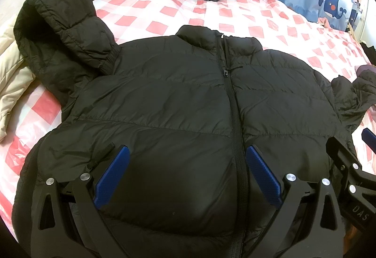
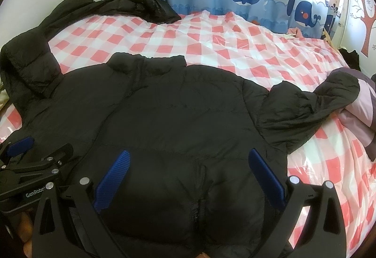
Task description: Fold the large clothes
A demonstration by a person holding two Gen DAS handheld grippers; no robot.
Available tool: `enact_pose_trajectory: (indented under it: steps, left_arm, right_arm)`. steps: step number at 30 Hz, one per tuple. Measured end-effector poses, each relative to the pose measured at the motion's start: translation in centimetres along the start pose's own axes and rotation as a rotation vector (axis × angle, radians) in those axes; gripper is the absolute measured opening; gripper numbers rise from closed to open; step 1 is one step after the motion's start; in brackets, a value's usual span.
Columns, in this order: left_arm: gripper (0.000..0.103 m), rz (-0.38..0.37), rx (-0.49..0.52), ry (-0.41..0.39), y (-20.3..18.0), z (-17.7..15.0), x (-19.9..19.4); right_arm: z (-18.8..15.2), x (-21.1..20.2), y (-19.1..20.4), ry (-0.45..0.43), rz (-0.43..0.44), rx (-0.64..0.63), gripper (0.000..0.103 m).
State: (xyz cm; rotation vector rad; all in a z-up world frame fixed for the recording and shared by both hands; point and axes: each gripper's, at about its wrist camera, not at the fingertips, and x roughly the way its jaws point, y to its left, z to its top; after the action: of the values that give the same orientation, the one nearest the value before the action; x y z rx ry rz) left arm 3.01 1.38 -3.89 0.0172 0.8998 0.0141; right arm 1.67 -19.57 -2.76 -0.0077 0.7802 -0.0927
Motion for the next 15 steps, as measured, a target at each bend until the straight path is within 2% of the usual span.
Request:
enact_pose_trajectory:
  steps: [10,13,15]
  left_arm:
    - [0.095,0.007,0.0,-0.004,-0.2,0.0,0.2]
    - [0.095,0.004,-0.012,-0.009,-0.4,0.5,0.1]
    - [0.095,-0.005,-0.028,-0.014,-0.6,0.8,0.0]
  right_arm:
    - [0.3,0.1,-1.5,0.007,0.031,0.007,0.097]
    - [1.8,-1.4,-4.2,-0.047,0.043,0.029,0.097]
    - [3.6,-2.7,-8.5,-0.109,0.028,0.081,0.097]
